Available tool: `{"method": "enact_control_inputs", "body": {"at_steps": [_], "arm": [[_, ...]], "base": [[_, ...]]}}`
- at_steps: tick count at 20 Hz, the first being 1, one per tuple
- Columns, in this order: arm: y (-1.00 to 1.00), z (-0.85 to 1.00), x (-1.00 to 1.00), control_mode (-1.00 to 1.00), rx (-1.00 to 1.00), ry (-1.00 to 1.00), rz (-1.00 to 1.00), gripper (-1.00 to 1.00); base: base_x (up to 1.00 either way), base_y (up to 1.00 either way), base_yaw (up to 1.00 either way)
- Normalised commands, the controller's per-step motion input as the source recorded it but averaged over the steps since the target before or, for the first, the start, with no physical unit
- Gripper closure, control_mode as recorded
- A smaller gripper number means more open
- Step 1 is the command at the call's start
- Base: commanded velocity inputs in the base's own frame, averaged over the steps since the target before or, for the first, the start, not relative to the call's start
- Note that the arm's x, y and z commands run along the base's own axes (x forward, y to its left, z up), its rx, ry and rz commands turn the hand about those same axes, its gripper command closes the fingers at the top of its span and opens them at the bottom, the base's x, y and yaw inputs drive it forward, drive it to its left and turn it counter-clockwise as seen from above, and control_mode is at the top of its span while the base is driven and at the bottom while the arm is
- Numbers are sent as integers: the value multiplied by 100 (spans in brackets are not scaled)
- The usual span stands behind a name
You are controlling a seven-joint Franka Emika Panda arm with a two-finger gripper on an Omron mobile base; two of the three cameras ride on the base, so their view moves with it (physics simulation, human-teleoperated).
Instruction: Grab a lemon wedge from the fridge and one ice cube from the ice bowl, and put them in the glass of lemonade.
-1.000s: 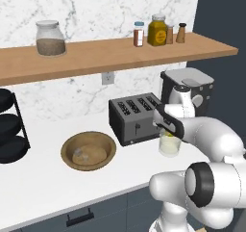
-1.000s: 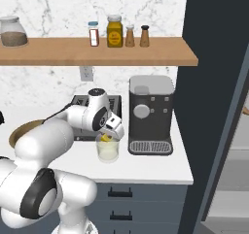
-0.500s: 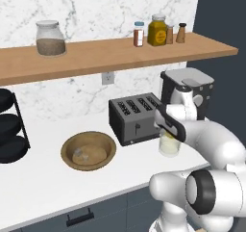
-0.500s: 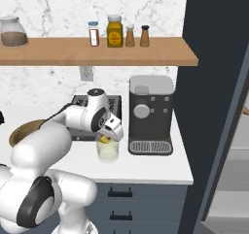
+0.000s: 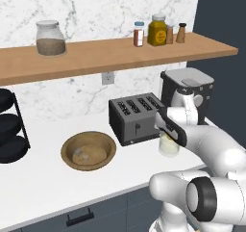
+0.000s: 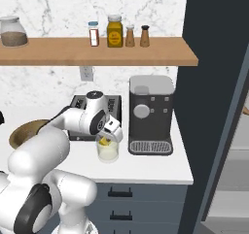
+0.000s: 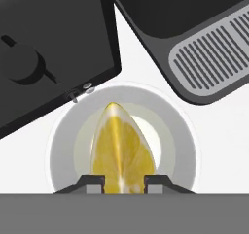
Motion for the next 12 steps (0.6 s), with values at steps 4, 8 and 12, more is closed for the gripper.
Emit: {"method": "enact_control_inputs", "body": {"at_steps": [4, 8, 12], "arm": [[0, 0, 0, -100, 0, 0, 0, -100], [0, 0, 0, -100, 0, 0, 0, -100], [0, 0, 0, -100, 0, 0, 0, -100]], "base": [[0, 0, 0], [0, 0, 0], [0, 0, 0]]}}
